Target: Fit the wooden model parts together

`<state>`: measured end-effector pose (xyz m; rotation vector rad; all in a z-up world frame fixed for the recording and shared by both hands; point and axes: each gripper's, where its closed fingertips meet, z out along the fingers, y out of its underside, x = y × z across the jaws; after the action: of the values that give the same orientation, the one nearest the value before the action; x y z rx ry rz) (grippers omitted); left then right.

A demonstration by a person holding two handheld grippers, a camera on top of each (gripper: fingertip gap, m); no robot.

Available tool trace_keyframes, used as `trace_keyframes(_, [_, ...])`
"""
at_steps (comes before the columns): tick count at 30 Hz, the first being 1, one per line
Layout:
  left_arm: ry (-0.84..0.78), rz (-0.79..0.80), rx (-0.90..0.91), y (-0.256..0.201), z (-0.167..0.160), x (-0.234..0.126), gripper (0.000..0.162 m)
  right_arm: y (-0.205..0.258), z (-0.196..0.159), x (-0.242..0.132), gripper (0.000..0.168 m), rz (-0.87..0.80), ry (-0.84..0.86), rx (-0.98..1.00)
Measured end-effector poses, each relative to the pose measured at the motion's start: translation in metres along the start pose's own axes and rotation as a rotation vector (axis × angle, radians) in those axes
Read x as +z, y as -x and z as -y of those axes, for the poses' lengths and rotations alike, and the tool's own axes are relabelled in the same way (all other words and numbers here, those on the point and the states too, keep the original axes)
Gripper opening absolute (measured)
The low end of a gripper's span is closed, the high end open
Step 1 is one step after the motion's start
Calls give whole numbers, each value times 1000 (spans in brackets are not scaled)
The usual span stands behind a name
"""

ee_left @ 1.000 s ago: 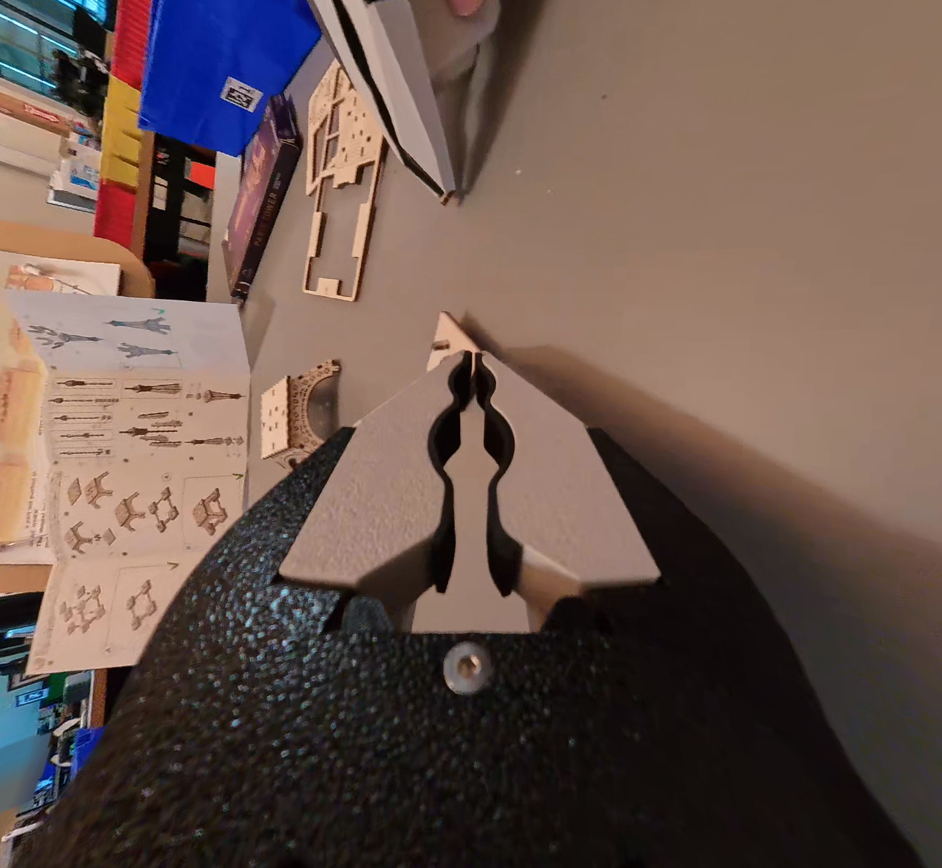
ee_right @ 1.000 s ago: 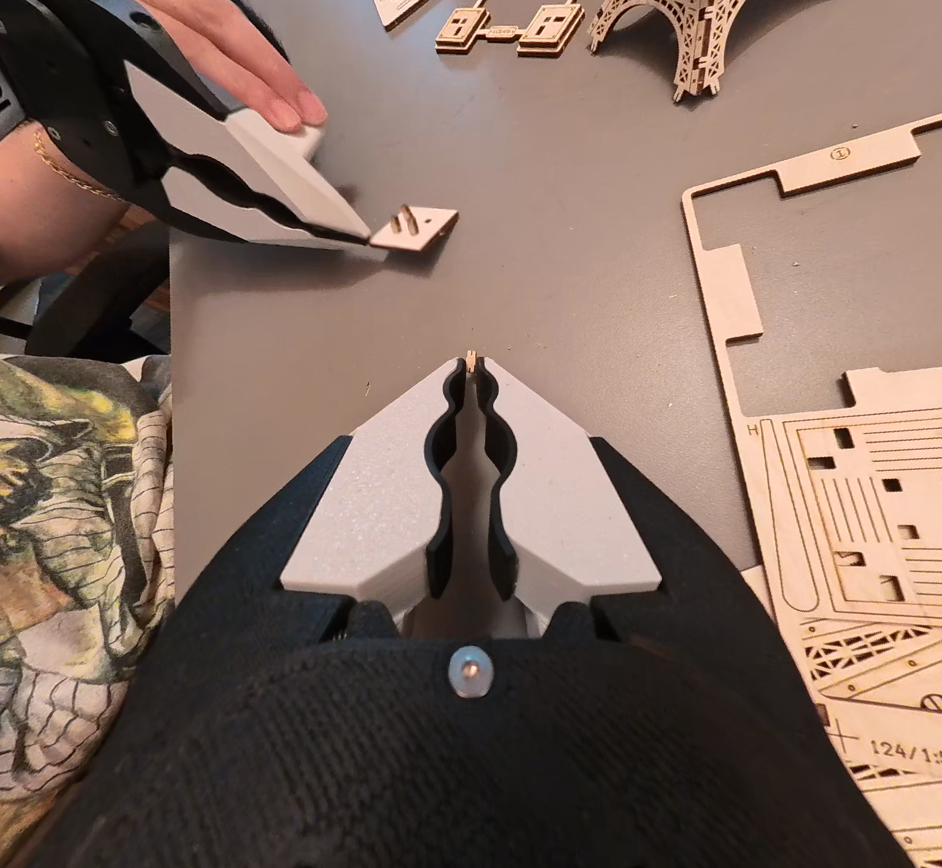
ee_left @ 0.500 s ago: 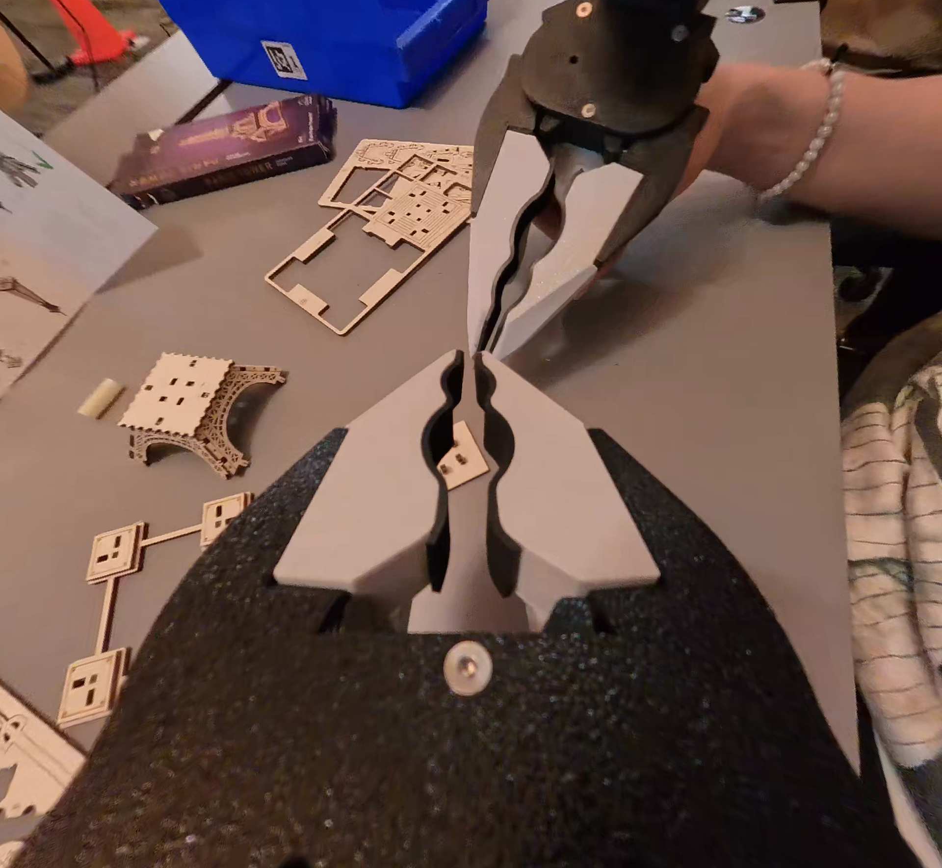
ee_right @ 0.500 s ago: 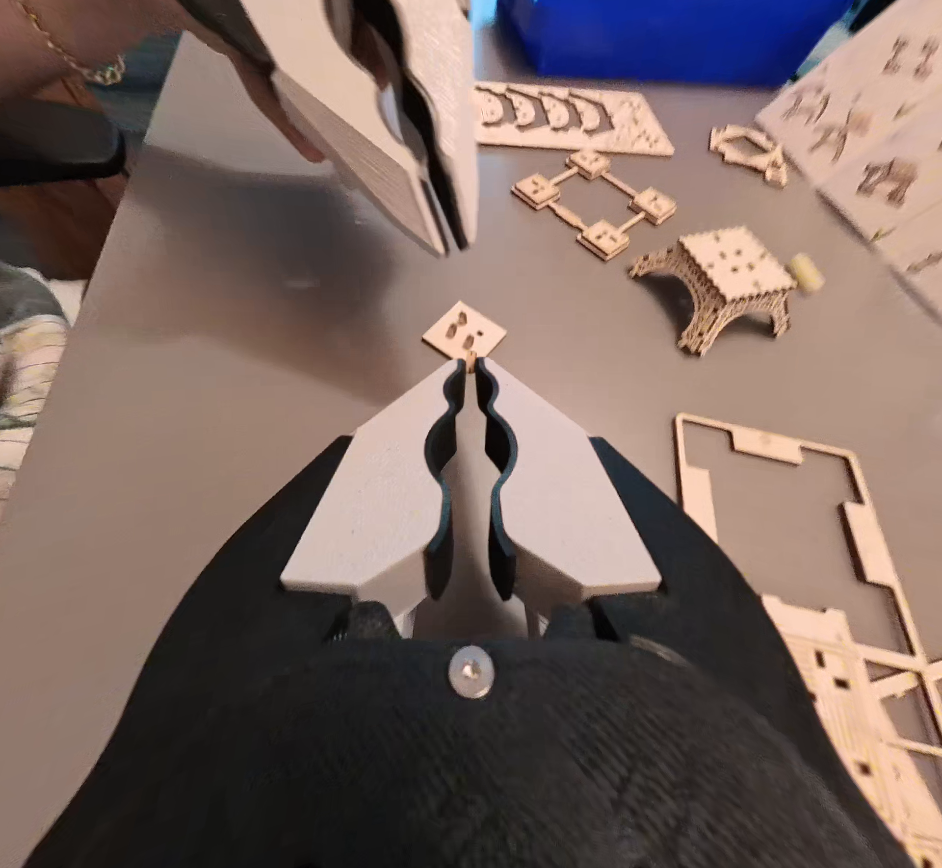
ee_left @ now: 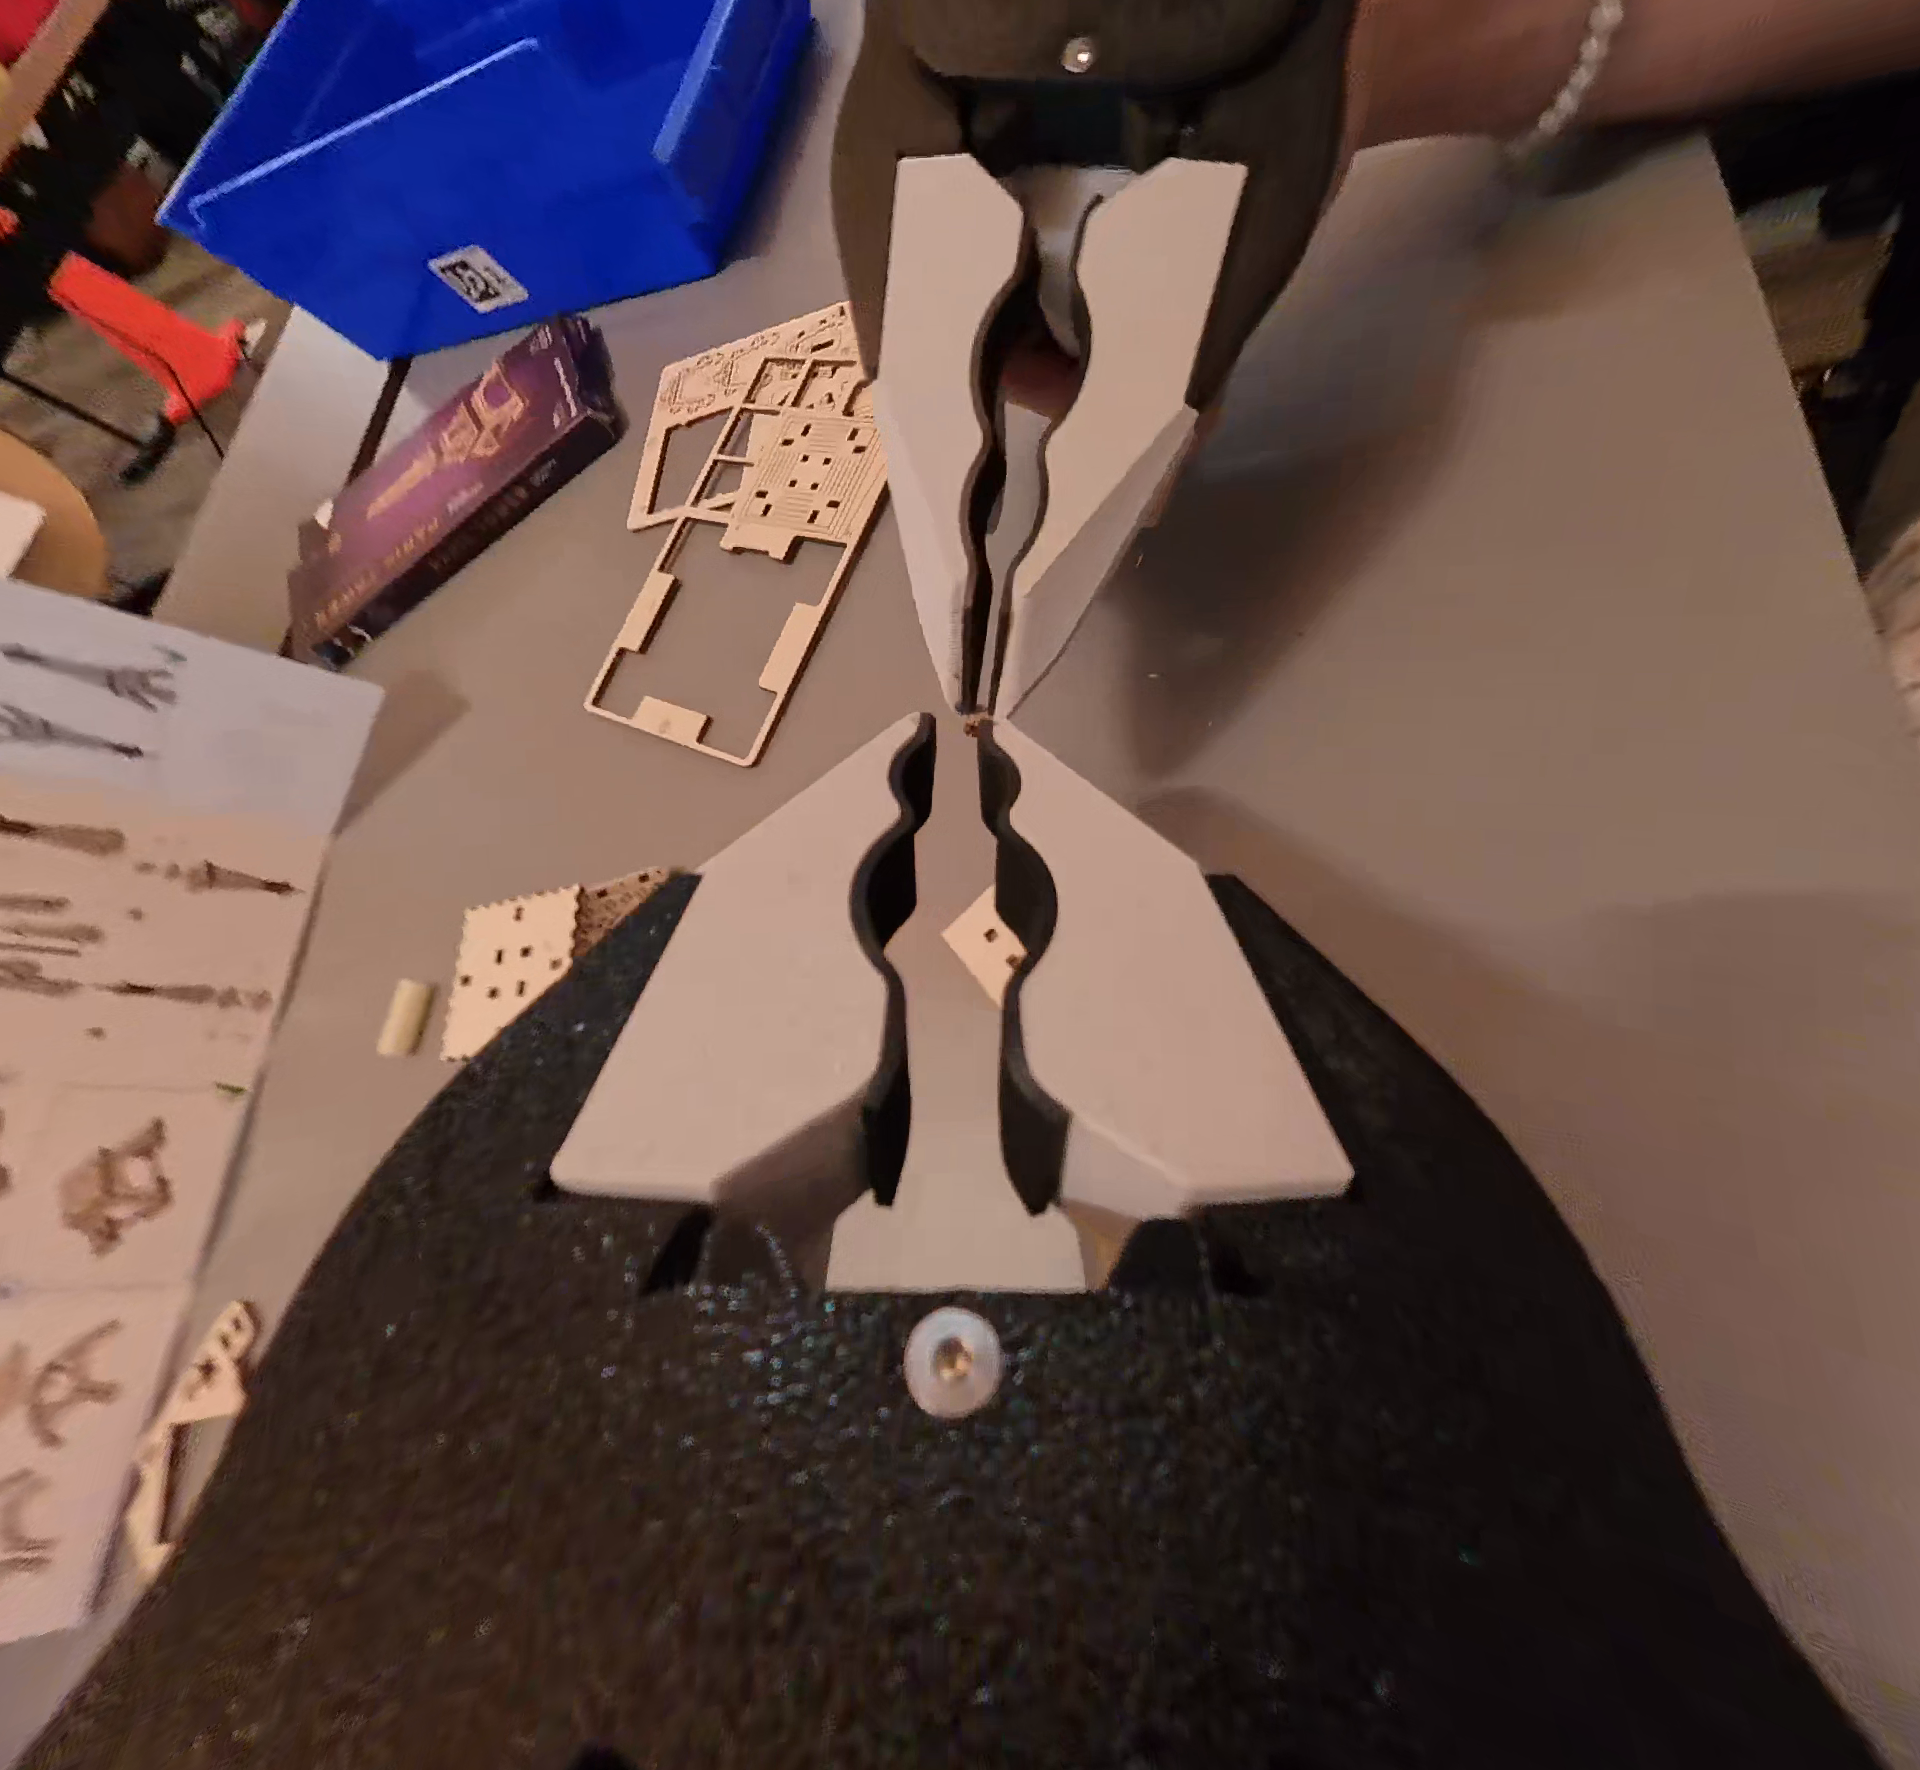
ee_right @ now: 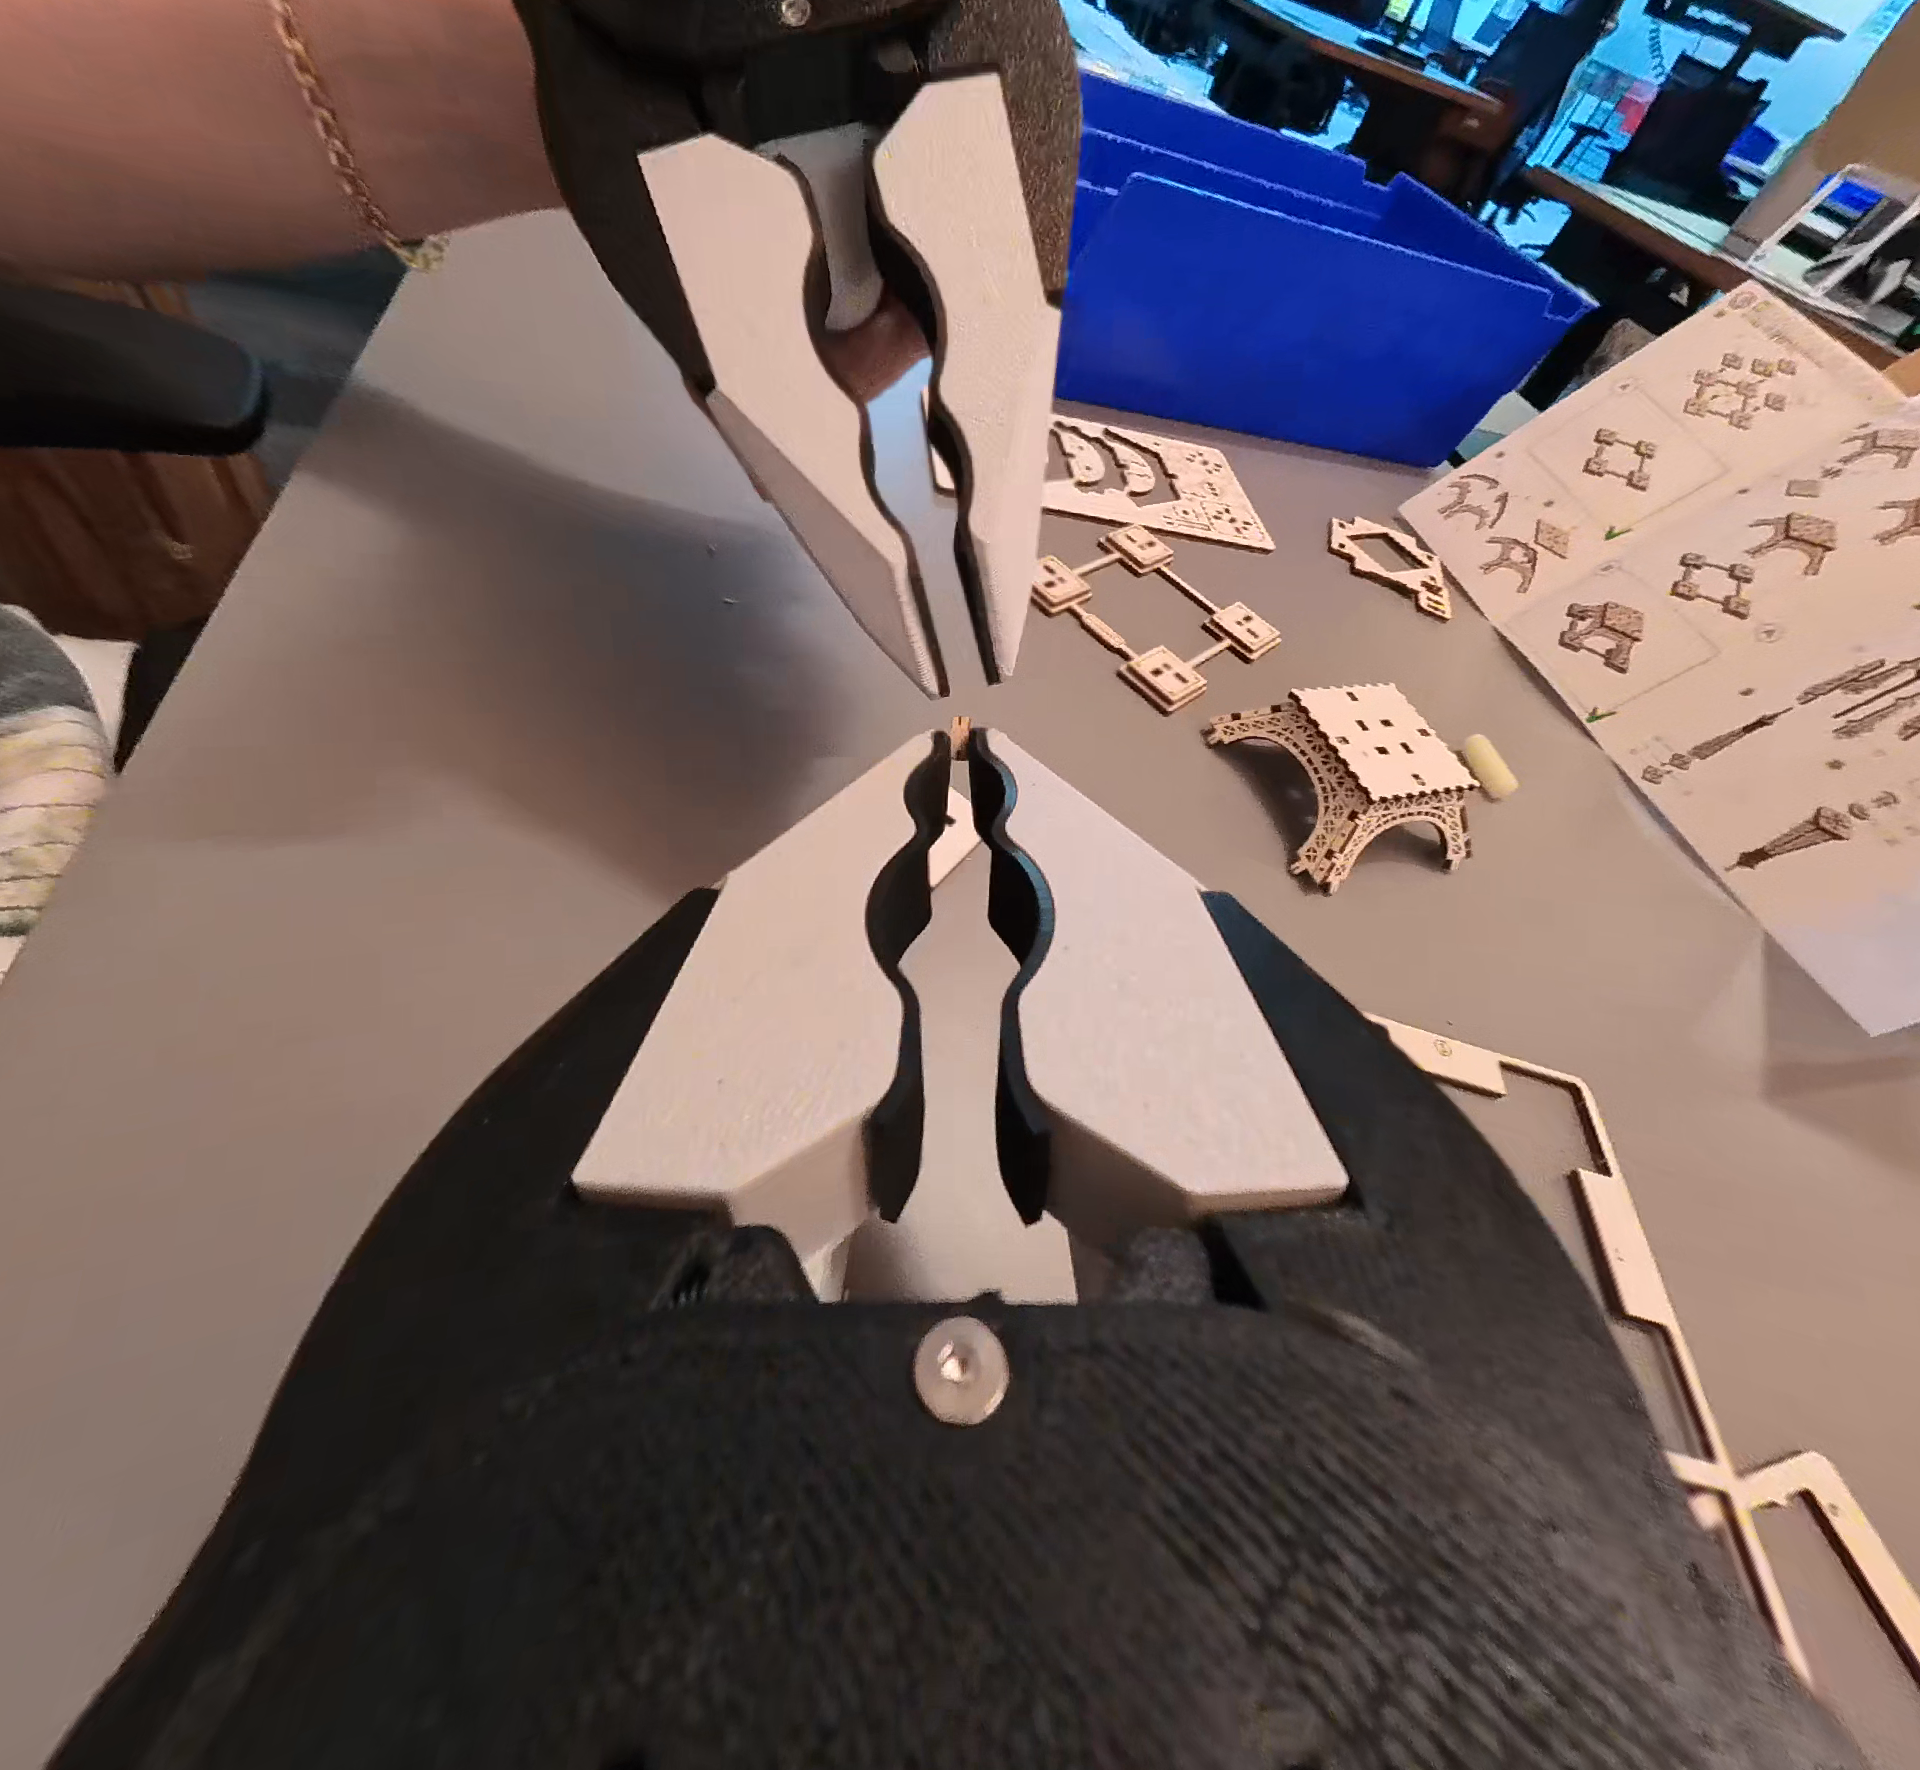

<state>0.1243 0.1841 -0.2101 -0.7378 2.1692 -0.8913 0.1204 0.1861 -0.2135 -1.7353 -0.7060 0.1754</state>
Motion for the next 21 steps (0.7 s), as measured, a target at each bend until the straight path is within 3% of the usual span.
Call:
trace_keyframes(6, [45,-32,125,-2,-4,2,5,0,1,-1,1,0,-13,6])
trace_keyframes(16, [65,-60,172,-2,-5,7,0,1,0,0,1,5,-17,6])
trace_keyframes(21, [166,-128,286,3,-28,4,0,-11,-20,-2,11,-50,84,29])
